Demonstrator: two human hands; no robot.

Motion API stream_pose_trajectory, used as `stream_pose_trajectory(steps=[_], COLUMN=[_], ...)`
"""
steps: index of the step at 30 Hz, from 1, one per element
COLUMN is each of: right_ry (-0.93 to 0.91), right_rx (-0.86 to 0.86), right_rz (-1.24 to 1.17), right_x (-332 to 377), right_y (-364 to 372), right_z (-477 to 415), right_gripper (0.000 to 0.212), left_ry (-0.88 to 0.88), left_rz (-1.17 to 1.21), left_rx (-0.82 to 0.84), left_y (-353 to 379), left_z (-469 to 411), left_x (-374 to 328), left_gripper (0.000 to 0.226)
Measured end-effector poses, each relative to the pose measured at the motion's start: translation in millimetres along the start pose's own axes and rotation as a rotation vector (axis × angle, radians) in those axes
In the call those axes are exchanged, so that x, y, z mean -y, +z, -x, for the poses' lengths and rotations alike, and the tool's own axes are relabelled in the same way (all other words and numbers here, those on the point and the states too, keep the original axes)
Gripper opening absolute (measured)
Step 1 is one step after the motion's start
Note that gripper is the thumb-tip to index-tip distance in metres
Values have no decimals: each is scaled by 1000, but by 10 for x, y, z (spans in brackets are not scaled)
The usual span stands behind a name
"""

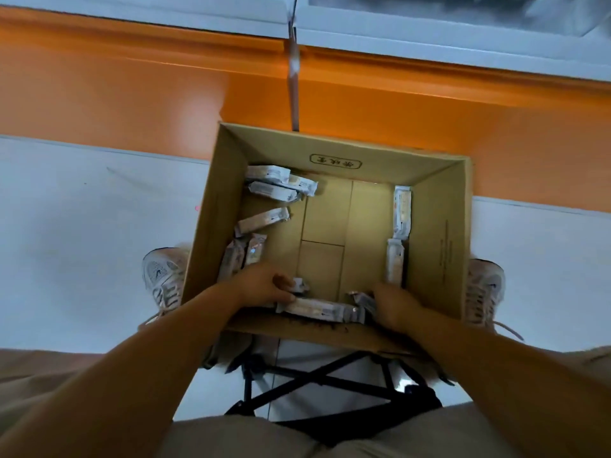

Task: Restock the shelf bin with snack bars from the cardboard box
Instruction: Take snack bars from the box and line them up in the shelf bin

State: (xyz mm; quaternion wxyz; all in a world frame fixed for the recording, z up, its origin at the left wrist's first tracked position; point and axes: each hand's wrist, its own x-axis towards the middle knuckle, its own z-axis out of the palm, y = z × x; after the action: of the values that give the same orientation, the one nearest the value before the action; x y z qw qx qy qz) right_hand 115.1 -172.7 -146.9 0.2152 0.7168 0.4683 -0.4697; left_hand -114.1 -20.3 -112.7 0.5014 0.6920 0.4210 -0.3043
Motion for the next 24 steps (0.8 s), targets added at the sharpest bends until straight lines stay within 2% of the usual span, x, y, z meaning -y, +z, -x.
stream_pose_trajectory(steps=[2, 5, 8, 10, 14, 17, 20, 24], right_ry=[9, -36, -107, -153, -118, -108, -90, -80], right_rx=[-55, -140, -176, -86, 153, 173, 145, 155], right_rz=[-32, -166, -382, -467, -558, -507, -473, -469], right_x=[30, 63, 104, 175, 307, 320, 310, 312], right_y=[23, -44, -170, -233, -230, -207, -217, -226], right_z=[-36, -37, -25, 17, 111, 91, 93, 93], right_gripper=[23, 35, 18, 12, 27, 47, 56, 65], left_ry=[26, 54, 64, 79, 82, 56, 6, -71], left_rz=[12, -1, -44, -69, -77, -43, -8, 218], left_rx=[43, 98, 134, 136, 123, 56, -102, -186], left_y=[52, 104, 153, 178, 157, 81, -41, -156], left_z=[-29, -58, -84, -107, -99, -57, -2, 84], left_x=[-63, -123, -132, -135, -131, -77, -1, 60], left_gripper=[43, 48, 52, 46, 38, 41, 35, 32])
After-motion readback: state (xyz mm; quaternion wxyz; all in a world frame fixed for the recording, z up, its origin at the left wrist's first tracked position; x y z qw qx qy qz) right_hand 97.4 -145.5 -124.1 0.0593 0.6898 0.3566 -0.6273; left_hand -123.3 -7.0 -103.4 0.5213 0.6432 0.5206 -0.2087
